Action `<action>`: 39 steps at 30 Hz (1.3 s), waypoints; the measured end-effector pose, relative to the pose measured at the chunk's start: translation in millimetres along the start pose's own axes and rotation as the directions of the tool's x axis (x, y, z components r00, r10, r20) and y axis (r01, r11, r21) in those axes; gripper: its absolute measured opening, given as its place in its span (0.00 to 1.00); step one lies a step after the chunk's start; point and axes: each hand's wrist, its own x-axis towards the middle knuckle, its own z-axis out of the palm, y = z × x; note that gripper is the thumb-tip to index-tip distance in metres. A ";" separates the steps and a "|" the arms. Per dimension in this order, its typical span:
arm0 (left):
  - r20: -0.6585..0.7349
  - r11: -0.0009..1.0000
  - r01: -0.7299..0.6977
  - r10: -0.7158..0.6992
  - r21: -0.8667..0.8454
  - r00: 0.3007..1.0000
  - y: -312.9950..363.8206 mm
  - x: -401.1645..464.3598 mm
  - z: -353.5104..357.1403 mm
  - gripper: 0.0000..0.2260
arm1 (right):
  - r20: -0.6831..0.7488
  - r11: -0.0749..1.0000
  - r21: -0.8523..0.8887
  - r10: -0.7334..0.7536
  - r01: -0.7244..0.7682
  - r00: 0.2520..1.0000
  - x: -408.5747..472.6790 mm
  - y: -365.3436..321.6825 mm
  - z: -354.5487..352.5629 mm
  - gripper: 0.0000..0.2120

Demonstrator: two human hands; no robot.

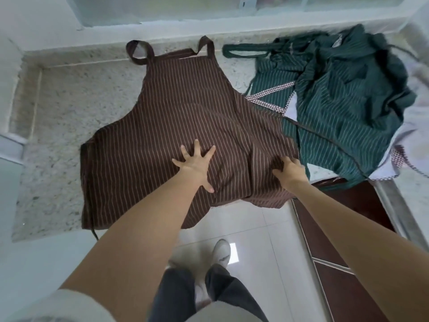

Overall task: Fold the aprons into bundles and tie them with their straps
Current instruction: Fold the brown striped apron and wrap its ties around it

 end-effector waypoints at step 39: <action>-0.183 0.946 0.070 -0.011 0.315 0.983 32.2 40.1 -36.4 0.62 | -0.042 0.985 0.170 0.027 -0.019 0.999 91.8 -51.3 -60.9 0.26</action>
